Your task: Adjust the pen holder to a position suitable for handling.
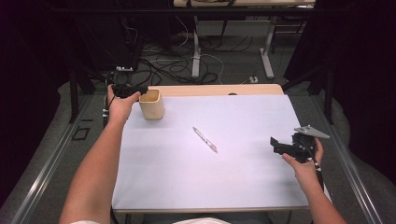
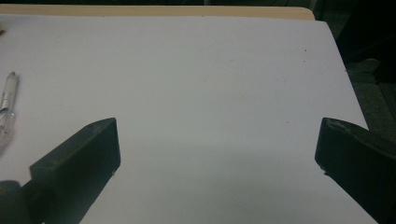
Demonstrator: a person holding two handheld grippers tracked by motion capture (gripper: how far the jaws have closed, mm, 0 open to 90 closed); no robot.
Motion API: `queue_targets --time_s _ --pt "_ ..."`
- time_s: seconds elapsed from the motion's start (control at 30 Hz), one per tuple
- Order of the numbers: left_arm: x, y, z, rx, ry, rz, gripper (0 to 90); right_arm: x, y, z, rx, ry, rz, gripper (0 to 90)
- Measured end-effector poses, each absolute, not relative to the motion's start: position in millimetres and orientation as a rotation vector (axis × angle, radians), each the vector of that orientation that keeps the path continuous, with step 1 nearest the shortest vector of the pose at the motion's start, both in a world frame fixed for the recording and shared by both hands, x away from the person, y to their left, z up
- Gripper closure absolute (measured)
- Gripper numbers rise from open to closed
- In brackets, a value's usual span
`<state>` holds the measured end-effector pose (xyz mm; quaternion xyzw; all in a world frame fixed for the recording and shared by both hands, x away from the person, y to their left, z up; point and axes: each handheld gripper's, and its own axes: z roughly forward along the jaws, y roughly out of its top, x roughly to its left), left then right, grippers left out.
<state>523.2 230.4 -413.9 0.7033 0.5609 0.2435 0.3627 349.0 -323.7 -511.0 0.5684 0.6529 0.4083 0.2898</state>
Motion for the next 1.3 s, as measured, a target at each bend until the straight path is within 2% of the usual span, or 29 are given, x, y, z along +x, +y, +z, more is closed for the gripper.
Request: queue_targets --time_s 0.37,0.67,1.3 --pt "538 241 -428 1.789 1.530 0.608 45.2 349 -322 -512 1.520 1.759 1.086 0.0" --pt "546 243 -438 1.779 1.589 0.538 56.4 349 -321 -513 1.517 1.769 1.081 0.0" --pt "560 238 -461 1.829 1.703 0.427 66.9 349 -322 -513 1.514 1.775 1.091 0.0"
